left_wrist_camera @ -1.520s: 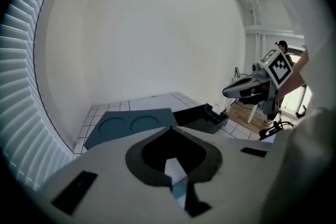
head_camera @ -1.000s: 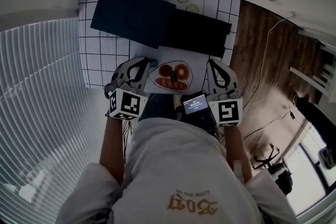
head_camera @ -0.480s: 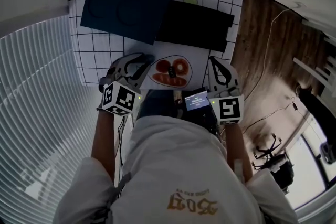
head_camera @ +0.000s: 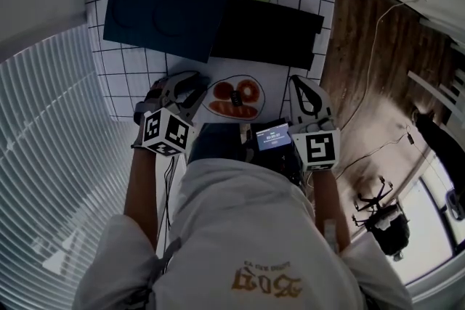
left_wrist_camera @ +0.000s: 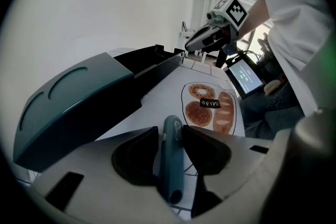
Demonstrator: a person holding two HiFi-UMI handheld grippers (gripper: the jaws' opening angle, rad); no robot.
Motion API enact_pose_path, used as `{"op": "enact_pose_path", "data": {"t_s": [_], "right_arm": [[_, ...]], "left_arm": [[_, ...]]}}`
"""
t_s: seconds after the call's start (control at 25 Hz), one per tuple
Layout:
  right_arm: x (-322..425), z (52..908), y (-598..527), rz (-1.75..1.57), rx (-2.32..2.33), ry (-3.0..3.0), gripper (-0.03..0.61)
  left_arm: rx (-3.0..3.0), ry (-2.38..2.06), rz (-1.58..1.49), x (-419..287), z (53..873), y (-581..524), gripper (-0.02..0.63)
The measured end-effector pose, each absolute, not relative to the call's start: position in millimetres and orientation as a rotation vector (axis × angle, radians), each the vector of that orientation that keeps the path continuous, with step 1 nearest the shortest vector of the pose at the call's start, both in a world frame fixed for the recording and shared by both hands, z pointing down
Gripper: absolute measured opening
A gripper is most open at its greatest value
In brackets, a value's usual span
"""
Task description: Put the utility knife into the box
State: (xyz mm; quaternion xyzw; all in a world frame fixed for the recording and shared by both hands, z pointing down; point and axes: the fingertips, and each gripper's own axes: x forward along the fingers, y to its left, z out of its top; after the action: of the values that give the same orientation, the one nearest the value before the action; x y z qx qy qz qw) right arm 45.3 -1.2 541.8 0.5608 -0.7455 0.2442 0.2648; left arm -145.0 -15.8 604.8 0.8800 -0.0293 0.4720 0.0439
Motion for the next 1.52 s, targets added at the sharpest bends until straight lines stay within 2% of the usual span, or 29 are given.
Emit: {"op": "enact_pose_path", "data": {"t_s": [0.44,1.2,1.52], "right_arm": [[43,542,-5,0.657,1.546,-2.021,0.006],[46,503,-19,0.586,1.643,-2.063,0.007],[47,473,-31,0.529,1.66,-2.11,0.008]], "left_arm": [[2.621,-0.085,1.453,-144,603,-19,0.135],[2.731,-0.245,1.187,-118,539,-34,0.135],[2.748,-0.487,0.932,-108,486,-59,0.135]]}}
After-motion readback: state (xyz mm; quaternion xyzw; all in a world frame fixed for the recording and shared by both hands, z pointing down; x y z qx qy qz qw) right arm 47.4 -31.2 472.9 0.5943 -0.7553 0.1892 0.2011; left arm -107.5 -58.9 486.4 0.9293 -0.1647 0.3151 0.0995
